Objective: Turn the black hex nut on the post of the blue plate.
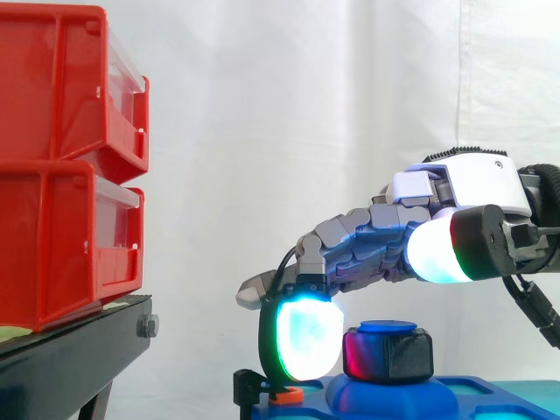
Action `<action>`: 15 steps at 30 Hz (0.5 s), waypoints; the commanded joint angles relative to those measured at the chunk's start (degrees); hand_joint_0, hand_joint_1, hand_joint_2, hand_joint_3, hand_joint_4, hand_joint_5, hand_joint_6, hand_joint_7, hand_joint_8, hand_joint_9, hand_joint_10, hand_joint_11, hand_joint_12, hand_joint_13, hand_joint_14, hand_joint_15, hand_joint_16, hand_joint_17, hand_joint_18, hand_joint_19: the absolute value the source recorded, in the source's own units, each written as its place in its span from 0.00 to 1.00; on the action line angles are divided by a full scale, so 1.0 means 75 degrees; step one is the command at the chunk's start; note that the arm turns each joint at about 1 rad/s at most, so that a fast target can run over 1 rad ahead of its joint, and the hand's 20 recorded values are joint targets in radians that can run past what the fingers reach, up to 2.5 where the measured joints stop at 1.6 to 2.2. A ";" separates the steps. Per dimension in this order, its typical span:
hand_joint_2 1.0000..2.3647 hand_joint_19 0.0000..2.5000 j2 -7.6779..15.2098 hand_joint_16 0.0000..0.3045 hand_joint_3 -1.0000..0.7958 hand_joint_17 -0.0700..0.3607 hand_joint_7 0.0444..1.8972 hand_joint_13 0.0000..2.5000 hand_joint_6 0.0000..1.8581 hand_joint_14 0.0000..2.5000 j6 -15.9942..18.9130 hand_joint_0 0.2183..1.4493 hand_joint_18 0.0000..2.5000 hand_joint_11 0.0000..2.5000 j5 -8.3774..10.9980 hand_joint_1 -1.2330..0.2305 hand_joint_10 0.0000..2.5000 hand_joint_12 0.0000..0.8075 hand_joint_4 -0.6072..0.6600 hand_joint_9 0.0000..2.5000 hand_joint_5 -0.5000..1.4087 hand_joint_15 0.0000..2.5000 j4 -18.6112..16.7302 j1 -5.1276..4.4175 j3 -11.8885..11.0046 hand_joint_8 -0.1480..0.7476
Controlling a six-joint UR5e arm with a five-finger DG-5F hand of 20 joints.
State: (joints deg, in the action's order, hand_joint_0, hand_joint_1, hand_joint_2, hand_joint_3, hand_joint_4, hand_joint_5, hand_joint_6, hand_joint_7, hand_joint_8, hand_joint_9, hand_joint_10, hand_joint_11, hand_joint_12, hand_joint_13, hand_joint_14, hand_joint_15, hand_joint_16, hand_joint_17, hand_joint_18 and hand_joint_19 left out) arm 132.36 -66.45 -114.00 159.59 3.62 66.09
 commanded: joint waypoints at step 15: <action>0.00 0.12 0.0000 0.17 0.28 0.43 0.52 0.10 0.27 0.00 0.0013 0.22 0.08 0.00 -0.0023 0.68 0.00 0.46 0.73 0.10 0.16 0.04 -0.0021 0.0092 0.0012 0.46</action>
State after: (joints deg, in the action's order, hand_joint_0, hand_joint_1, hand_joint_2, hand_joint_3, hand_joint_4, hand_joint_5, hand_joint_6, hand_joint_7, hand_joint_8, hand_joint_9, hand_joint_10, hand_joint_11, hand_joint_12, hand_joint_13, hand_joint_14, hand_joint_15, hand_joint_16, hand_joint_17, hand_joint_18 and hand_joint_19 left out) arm 132.36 -66.37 -114.14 159.52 4.16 66.16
